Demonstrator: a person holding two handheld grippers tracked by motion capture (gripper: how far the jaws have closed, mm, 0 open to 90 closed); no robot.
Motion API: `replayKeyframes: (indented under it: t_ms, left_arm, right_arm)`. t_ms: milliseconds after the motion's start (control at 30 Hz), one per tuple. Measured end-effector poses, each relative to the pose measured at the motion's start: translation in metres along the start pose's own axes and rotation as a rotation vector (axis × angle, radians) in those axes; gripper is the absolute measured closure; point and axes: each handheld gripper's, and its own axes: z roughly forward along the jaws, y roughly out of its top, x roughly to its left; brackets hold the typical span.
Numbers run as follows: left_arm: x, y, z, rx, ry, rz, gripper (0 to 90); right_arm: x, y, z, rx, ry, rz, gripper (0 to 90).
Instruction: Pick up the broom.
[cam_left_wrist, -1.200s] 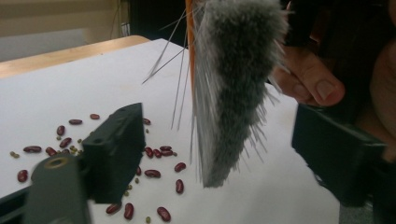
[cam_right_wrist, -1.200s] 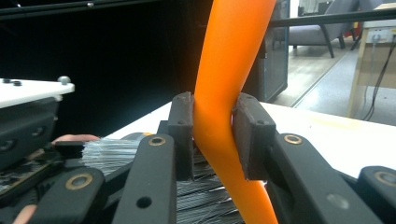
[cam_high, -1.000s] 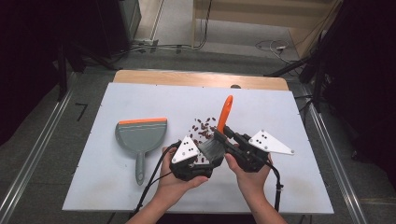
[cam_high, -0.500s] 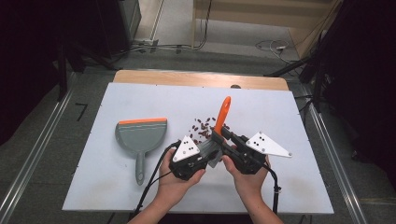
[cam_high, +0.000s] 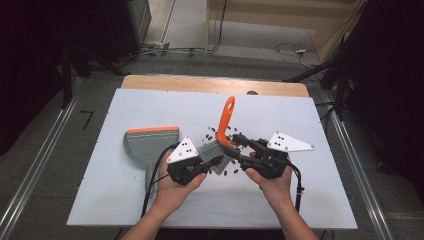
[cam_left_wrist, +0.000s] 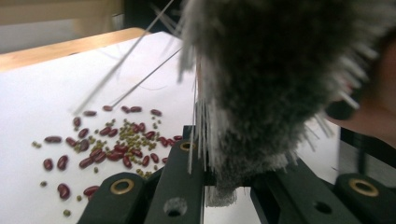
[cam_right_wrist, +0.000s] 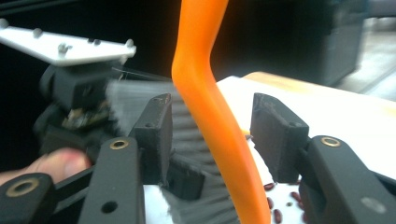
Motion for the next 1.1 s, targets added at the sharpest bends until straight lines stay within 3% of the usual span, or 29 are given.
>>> replayKeyframes:
  t_ms: [33,67,133,167,200,300,467,500,633,767,933,1100]
  left_arm:
    - [0.001,0.0,-0.002,-0.003,-0.021,0.007,85.4]
    - [0.004,0.001,-0.006,-0.004,-0.062,0.02,85.4]
    - [0.007,0.001,-0.009,0.0,-0.093,0.028,85.4]
    - [0.007,0.001,-0.009,0.0,-0.093,0.028,85.4]
    - [0.007,0.002,-0.01,0.005,-0.129,0.038,85.4]
    - [0.006,0.001,-0.009,0.016,-0.18,0.051,85.4]
    - [0.004,0.0,-0.007,0.022,-0.242,0.064,85.4]
    - [0.002,-0.001,-0.006,0.024,-0.26,0.07,85.3]
    - [0.003,-0.001,-0.006,0.022,-0.288,0.062,85.3]
    - [0.005,-0.001,-0.007,0.027,-0.353,0.054,85.0]
    - [0.006,-0.002,-0.009,0.03,-0.366,0.052,82.8]
    - [0.009,-0.005,-0.011,0.035,-0.27,0.026,58.0]
  right_arm:
    - [-0.005,-0.002,0.0,0.012,0.048,0.003,48.0]
    - [-0.007,-0.002,0.0,0.006,0.062,-0.001,48.3]
    - [-0.01,-0.004,0.001,0.011,0.111,0.001,48.3]
    - [-0.01,-0.004,0.001,0.011,0.111,0.001,48.3]
    - [-0.011,-0.006,0.002,0.011,0.158,-0.013,48.3]
    - [-0.01,-0.008,0.005,0.032,0.219,-0.018,50.0]
    - [-0.008,-0.009,0.006,0.052,0.276,-0.022,54.3]
    - [-0.01,-0.011,0.006,0.046,0.31,-0.014,57.6]
    - [-0.013,-0.012,0.005,0.038,0.338,0.003,61.1]
    - [-0.014,-0.014,0.004,0.034,0.39,0.038,67.5]
    - [-0.01,-0.013,0.003,0.051,0.395,0.032,68.4]
    - [-0.007,-0.009,0.003,0.052,0.339,0.025,68.7]
